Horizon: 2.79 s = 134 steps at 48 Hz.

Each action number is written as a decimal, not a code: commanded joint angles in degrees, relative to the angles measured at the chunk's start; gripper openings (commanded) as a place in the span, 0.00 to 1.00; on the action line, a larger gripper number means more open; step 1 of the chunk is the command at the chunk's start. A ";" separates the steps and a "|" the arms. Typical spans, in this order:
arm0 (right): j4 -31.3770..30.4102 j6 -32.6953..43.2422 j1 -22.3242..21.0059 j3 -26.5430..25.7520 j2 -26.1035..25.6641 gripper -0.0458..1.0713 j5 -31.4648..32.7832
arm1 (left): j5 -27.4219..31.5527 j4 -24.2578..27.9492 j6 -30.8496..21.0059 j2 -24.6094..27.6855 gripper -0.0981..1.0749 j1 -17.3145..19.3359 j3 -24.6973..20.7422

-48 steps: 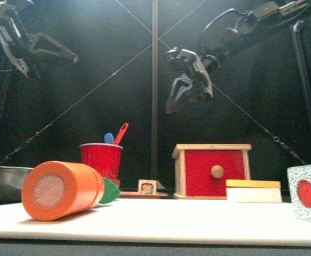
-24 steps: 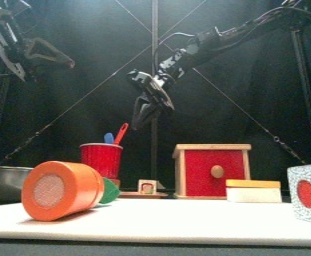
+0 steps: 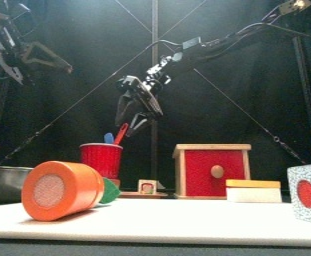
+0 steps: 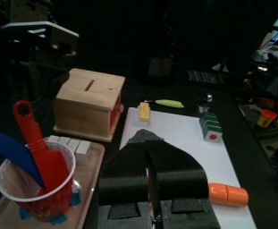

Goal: Cut the carrot

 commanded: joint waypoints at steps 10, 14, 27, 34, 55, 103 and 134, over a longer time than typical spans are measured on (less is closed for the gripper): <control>-0.53 0.35 -0.35 -5.45 1.49 0.74 2.55 | -0.44 -0.79 -0.09 0.09 0.10 -0.09 -0.62; -0.53 0.35 -0.35 -5.63 1.67 0.66 2.90 | -0.44 -0.79 -0.09 0.09 0.10 -0.09 -0.62; -0.53 0.44 -0.09 -5.71 1.05 0.44 4.13 | -0.44 -0.79 -0.09 0.00 0.10 0.00 -0.53; -0.53 0.35 0.00 -6.24 -0.53 0.43 5.19 | -0.44 -0.79 -0.18 0.00 0.10 -0.09 -0.70; -0.97 0.18 1.32 -6.42 -7.29 0.43 9.05 | -0.44 -2.55 -0.09 0.00 0.10 0.09 -1.58; 1.49 -1.67 17.05 48.43 -49.13 0.43 -36.74 | -8.26 4.22 0.35 5.63 0.36 -5.01 -2.46; 2.46 -1.23 29.44 66.53 -52.38 0.42 -61.61 | -22.41 3.78 -0.09 34.01 0.93 -11.34 -14.24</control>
